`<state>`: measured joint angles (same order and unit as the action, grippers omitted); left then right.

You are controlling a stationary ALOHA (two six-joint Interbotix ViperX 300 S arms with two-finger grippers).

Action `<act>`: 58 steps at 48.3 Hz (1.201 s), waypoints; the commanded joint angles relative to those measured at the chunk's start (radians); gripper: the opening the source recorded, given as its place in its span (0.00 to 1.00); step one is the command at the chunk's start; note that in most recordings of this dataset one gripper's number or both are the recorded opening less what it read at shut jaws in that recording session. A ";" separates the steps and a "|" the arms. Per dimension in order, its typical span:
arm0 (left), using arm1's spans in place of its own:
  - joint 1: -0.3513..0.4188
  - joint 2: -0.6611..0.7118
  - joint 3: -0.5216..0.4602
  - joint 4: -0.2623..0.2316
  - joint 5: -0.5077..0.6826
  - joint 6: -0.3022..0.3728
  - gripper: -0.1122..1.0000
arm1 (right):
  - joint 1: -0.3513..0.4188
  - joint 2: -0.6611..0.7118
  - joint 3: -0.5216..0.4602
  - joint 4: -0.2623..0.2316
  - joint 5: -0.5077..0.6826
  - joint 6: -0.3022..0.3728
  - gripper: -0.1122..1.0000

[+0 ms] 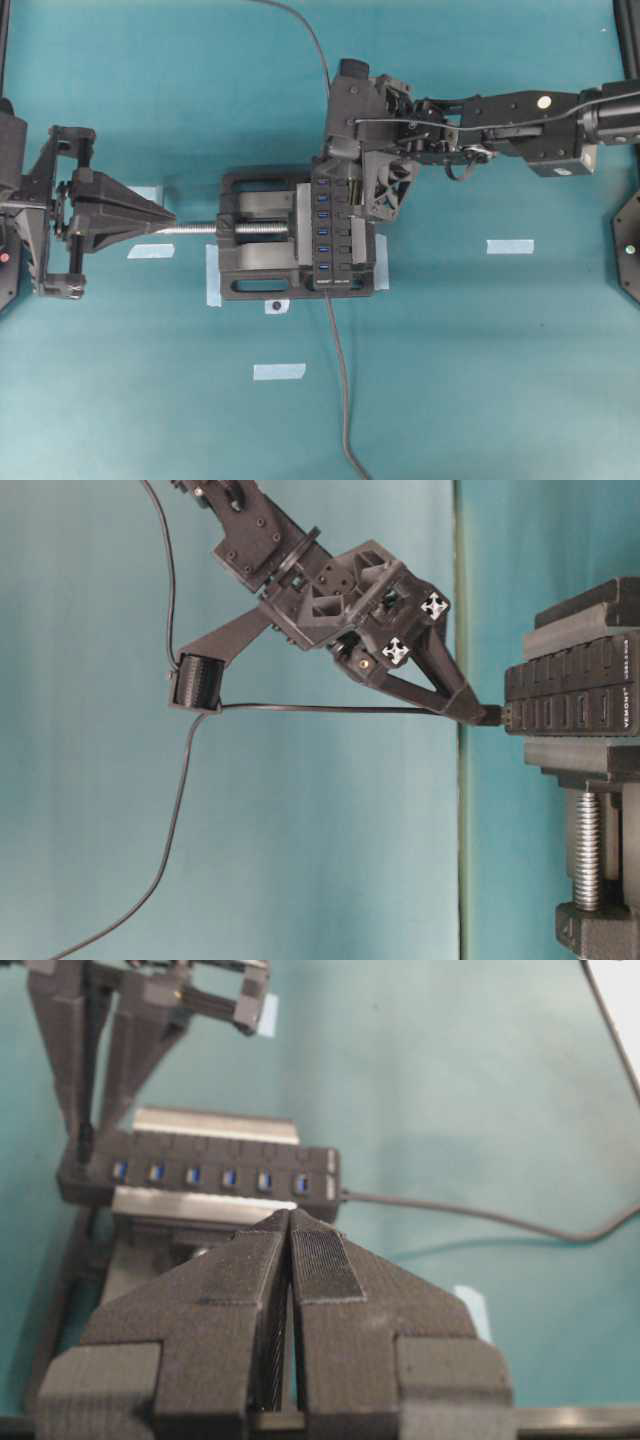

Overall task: Insert the USB into the second port from the front of the fixed hub.
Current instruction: 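Close the right gripper on the USB plug and pull it out, then carry the held USB plug along the hub toward the second port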

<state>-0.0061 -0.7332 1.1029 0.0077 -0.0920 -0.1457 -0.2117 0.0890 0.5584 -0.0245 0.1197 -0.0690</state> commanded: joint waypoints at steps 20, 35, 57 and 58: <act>-0.002 -0.002 -0.011 0.003 -0.006 -0.012 0.11 | 0.009 -0.018 -0.038 -0.002 0.018 -0.005 0.19; -0.002 -0.005 -0.014 0.003 -0.008 -0.012 0.11 | 0.020 -0.046 -0.044 0.006 0.029 0.006 0.19; -0.002 -0.012 -0.009 0.003 -0.008 -0.012 0.11 | 0.078 -0.086 -0.155 0.017 0.232 0.014 0.18; -0.002 -0.012 -0.009 0.002 -0.008 -0.014 0.11 | 0.081 -0.086 -0.160 0.018 0.236 0.014 0.18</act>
<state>-0.0061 -0.7424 1.1045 0.0092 -0.0920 -0.1580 -0.1442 0.0368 0.4372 -0.0092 0.3405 -0.0660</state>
